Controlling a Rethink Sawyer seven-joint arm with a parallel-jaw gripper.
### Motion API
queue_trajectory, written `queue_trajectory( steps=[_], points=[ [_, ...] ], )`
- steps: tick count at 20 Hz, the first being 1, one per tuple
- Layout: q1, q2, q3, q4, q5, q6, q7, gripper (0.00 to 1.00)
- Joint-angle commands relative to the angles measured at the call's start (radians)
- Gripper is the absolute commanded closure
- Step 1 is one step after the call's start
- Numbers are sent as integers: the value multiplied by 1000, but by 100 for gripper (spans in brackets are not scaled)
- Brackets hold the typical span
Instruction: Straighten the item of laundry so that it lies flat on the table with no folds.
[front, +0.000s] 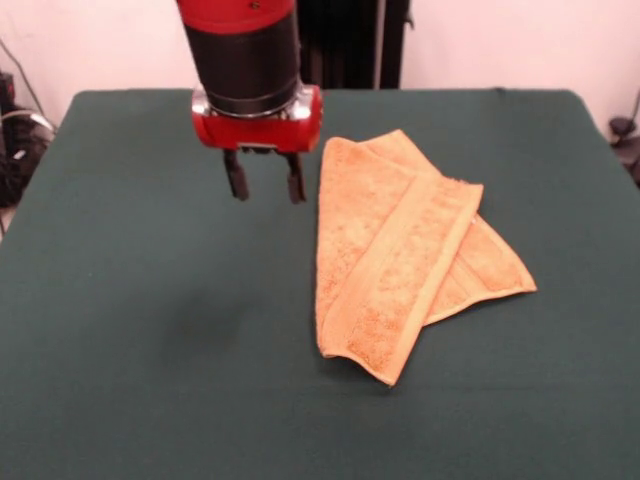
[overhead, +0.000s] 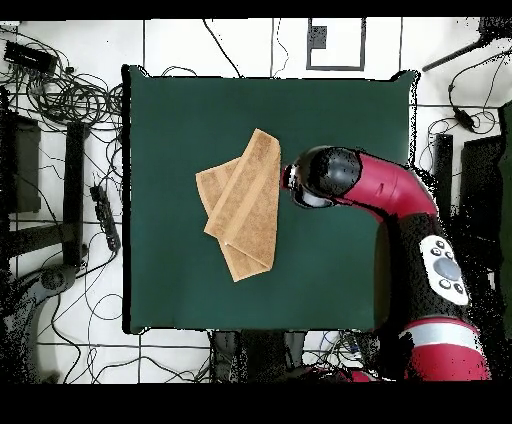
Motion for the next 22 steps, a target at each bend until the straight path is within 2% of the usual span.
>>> queue_trajectory(
  steps=[1, 8, 17, 22],
  points=[
    [105, 77, -27, -52, 70, -13, 326, 0],
    [173, 113, -57, -96, 114, -11, 386, 0],
    [177, 135, -44, -62, 152, -91, 364, 0],
    [190, 141, -57, -79, 160, -71, 368, 0]
  ],
)
